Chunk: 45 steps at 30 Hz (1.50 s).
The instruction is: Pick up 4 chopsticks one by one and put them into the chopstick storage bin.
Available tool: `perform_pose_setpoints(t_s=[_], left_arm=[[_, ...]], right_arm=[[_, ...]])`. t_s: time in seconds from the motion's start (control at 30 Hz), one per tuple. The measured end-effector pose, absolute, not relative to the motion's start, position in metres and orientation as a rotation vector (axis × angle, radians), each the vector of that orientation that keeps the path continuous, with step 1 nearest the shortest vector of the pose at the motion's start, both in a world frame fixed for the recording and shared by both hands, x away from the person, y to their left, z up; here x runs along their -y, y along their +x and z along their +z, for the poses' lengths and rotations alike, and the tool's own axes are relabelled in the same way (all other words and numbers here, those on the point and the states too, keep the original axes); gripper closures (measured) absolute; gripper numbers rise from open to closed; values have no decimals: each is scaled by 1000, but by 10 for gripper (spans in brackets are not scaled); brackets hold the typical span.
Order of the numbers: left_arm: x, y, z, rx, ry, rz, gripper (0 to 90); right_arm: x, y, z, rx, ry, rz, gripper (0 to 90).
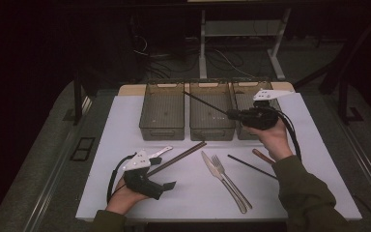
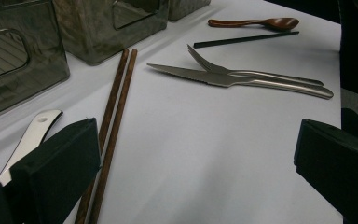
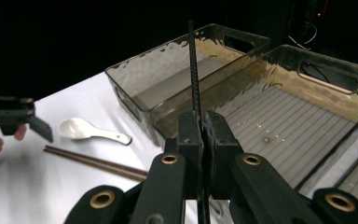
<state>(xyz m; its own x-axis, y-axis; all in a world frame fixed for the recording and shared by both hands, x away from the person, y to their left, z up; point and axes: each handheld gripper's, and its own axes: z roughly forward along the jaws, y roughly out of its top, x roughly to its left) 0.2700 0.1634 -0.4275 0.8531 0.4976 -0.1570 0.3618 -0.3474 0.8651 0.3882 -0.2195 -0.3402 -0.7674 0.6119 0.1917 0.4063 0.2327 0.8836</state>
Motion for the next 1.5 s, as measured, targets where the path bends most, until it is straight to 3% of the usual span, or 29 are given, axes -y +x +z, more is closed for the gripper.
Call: perform_pose_setpoints(t_s=[0.8, 1.5], left_arm=[[-163, 271, -427, -634, 1955, 153, 0], [-162, 272, -427, -607, 1974, 153, 0]], right_arm=[[133, 441, -334, -2363, 989, 1388, 858], [67, 487, -363, -2403, 1079, 1248, 858]])
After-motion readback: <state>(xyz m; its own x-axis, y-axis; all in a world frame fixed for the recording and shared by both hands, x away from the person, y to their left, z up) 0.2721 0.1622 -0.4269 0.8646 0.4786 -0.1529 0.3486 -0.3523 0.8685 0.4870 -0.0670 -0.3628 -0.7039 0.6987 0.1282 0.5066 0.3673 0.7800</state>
